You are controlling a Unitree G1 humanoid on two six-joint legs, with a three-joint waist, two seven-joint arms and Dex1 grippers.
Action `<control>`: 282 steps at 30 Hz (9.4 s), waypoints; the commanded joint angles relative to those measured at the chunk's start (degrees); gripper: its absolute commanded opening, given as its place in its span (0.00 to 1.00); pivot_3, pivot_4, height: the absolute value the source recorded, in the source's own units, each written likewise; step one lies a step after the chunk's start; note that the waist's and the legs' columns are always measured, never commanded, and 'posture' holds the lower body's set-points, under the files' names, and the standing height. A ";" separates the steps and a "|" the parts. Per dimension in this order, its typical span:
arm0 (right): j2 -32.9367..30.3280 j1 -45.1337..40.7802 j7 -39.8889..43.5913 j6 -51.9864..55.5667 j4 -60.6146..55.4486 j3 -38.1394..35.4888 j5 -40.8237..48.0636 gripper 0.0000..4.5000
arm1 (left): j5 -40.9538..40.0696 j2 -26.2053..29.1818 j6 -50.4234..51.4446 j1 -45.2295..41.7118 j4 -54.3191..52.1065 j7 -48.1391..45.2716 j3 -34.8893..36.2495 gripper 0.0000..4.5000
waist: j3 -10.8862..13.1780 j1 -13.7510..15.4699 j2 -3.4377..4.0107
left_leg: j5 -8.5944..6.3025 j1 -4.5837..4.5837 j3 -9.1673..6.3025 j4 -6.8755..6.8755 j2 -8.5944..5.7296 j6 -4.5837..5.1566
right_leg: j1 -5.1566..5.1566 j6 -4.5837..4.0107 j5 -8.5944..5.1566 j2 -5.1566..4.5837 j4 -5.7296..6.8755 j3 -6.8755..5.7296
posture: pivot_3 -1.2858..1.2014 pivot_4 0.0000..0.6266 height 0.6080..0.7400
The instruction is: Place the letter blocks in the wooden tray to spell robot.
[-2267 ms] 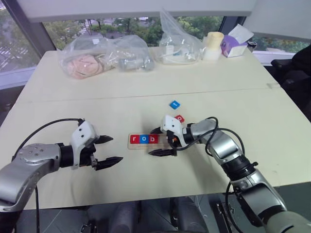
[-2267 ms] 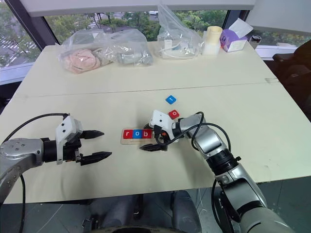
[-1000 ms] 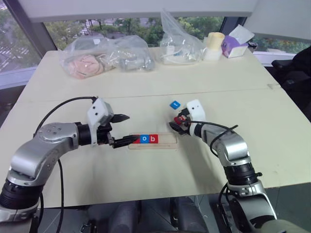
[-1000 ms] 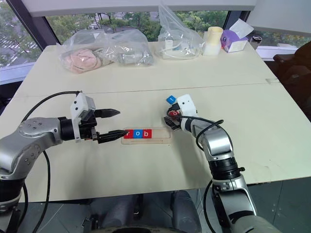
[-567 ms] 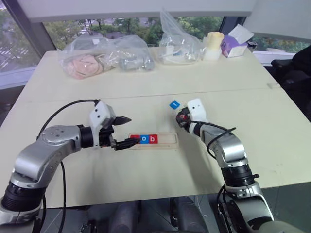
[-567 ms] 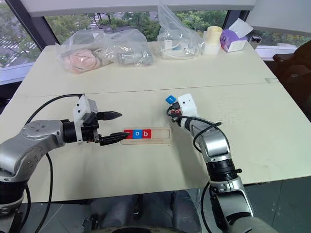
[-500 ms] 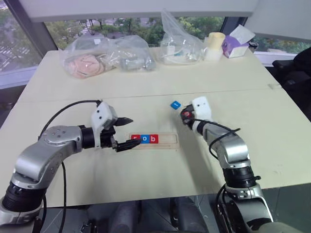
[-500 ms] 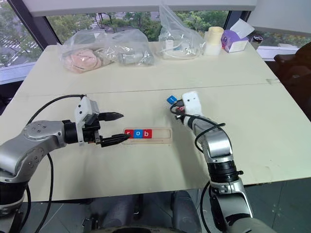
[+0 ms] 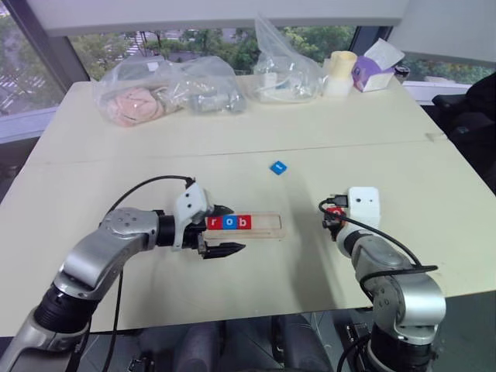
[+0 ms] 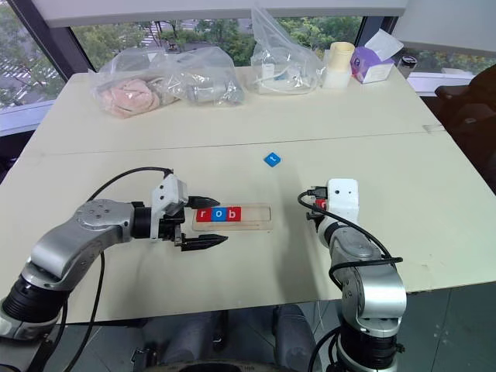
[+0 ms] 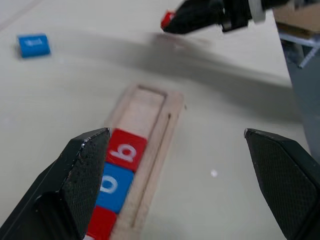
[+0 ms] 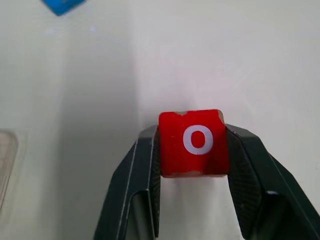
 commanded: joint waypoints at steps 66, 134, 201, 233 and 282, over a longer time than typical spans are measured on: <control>-27.74 -28.92 69.52 -52.59 45.37 26.18 -0.15 0.26 | -9.22 14.61 7.54 7.67 -9.23 -4.70 16.18 1.00 | 0.07 0.09 -0.11 | -0.10 0.12 0.66 0.16 0.14 0.13 | 0.02 0.03 0.03 -0.09 0.07 0.15 | 0.52 0.24 1.00; -27.14 -17.62 61.74 -37.91 26.72 25.73 9.56 0.98 | -8.73 13.11 6.96 7.30 -7.68 -3.11 13.67 1.00 | 0.06 0.04 -0.13 | -0.10 0.14 0.66 0.17 0.17 0.14 | 0.02 0.03 0.03 -0.05 0.09 0.15 | 0.52 0.24 1.00; -12.81 -36.79 29.39 -47.27 70.38 12.83 2.37 0.98 | -2.37 1.64 -0.83 -3.76 5.11 6.92 16.46 1.00 | 0.02 -0.31 -0.20 | -0.09 0.13 0.70 0.11 0.08 0.15 | 0.02 0.24 0.16 -0.04 0.07 0.15 | 0.52 0.24 1.00; 2.68 -4.11 1.39 3.65 -1.50 -1.58 1.98 0.27 | 2.75 -4.04 -3.35 -4.53 2.51 6.34 6.38 1.00 | 0.00 -0.09 -0.12 | -0.10 0.38 0.62 0.12 0.15 0.14 | -0.03 -0.06 -0.13 -0.02 0.62 0.17 | 0.52 0.24 1.00; -41.42 -19.93 83.10 -83.45 68.20 14.95 3.81 0.27 | -5.82 13.55 3.62 3.07 -7.78 -10.32 8.46 1.00 | 0.10 -0.02 -0.17 | -0.26 0.19 0.87 0.27 0.24 0.40 | 0.13 0.03 0.02 -0.03 -0.04 0.15 | 0.52 0.24 1.00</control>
